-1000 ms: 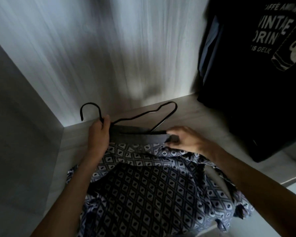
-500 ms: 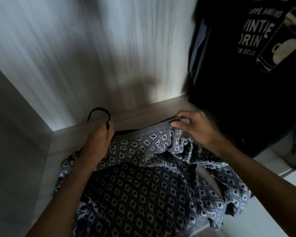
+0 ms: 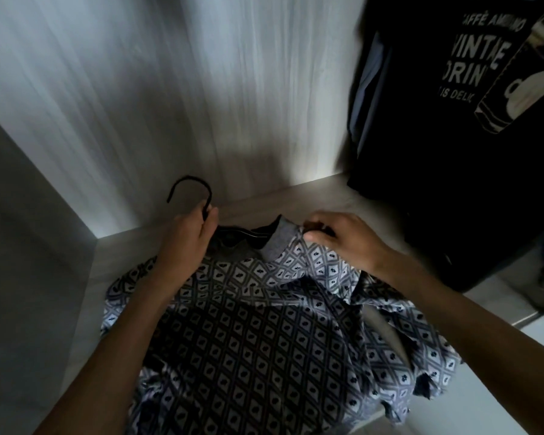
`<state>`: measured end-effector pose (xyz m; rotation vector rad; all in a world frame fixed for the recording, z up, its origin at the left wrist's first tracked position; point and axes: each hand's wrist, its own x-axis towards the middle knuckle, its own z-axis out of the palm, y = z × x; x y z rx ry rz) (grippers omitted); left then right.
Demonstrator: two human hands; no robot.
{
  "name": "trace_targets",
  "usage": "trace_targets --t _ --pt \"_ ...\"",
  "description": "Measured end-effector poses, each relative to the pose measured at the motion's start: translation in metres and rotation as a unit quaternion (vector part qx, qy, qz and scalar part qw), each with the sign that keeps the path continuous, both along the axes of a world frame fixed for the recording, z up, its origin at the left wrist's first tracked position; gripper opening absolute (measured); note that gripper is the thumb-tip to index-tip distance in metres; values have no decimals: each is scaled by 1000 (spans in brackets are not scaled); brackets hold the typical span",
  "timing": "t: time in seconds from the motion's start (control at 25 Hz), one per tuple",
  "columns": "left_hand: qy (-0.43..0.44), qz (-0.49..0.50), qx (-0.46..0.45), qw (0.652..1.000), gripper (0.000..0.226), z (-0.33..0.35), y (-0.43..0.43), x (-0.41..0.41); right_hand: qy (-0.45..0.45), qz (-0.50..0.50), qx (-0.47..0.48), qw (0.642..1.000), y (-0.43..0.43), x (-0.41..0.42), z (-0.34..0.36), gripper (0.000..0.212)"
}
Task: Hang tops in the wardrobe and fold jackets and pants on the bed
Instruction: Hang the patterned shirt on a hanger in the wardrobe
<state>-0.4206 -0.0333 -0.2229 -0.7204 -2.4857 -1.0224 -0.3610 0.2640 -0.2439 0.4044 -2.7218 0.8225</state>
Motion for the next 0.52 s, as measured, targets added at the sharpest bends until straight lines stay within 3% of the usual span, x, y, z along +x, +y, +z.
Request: trace_targets --t 0.12,0.28,0.36,0.52 --pt "6 -4 -12 1000 32 -1 2 2 76 12 58 995 6 3 -12 59" --pt "83 5 -67 994 42 -1 20 6 123 31 68 990 -28 3 -7 37" --pt "77 8 -50 996 49 1 17 3 116 26 42 992 -33 2 -3 33" --pt "53 3 0 999 44 4 14 5 72 2 113 991 -34 1 5 61"
